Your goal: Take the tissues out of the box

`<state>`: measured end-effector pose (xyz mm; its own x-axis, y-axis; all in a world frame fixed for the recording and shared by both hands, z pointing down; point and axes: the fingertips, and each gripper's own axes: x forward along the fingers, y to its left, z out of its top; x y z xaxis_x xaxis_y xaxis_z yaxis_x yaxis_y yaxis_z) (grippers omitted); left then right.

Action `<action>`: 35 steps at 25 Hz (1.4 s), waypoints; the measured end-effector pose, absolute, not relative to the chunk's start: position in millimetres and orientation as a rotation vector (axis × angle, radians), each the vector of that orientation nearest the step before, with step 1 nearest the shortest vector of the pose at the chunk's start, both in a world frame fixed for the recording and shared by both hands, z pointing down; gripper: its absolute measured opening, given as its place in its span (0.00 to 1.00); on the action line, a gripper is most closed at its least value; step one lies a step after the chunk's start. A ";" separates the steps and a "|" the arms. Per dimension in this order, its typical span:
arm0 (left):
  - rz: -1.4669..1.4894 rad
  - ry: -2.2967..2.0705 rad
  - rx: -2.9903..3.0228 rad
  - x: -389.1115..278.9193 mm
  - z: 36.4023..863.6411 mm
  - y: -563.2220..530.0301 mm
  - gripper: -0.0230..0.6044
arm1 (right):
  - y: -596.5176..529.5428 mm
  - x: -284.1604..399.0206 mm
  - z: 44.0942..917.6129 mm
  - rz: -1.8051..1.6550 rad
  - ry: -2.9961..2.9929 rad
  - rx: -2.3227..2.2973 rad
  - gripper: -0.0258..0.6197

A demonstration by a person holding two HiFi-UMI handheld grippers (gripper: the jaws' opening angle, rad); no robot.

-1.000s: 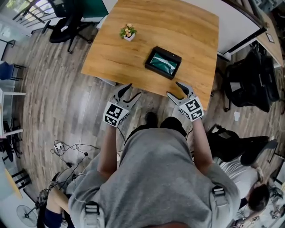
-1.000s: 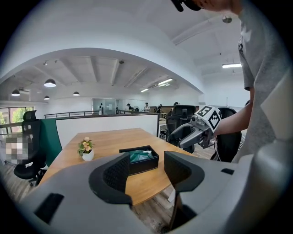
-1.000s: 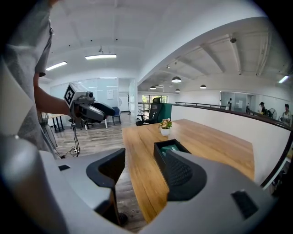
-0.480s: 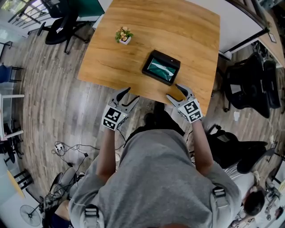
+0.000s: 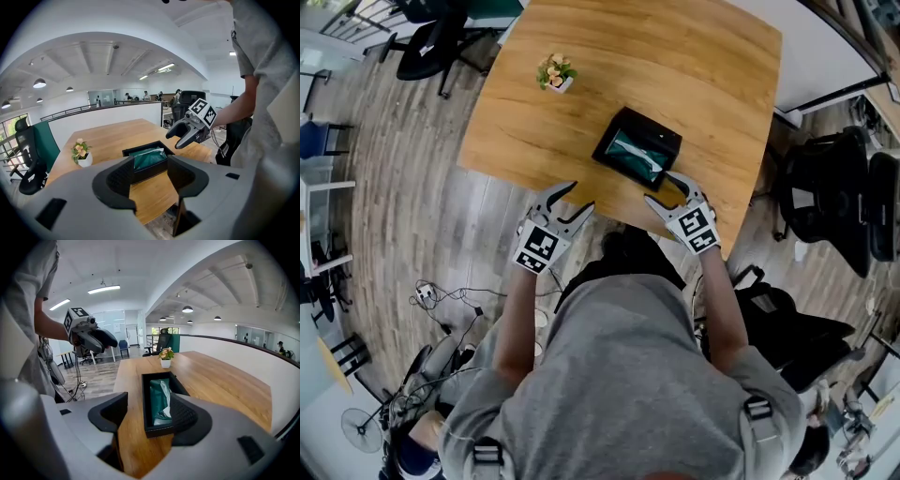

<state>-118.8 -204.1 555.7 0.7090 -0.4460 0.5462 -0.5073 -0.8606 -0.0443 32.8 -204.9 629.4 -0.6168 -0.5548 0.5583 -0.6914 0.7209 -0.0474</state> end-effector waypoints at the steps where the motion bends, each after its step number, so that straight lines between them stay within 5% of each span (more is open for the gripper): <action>1: 0.868 -0.785 2.799 -117.2 557.9 -207.0 0.41 | -208.2 32.4 632.7 0.353 -2.406 0.929 0.49; 20: 0.741 -0.942 2.654 -116.6 588.1 -237.0 0.41 | -278.3 3.9 685.7 0.315 -2.265 0.707 0.47; 35: 0.751 -0.859 2.641 -126.0 601.9 -275.0 0.41 | -298.8 -3.1 712.5 0.393 -2.097 0.632 0.35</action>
<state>-126.0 -275.0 601.9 0.6911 -0.4701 0.5490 -0.6066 -0.7902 0.0869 -3.1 -298.8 712.5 -0.4784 -0.2907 0.8286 -0.5710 0.8199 -0.0421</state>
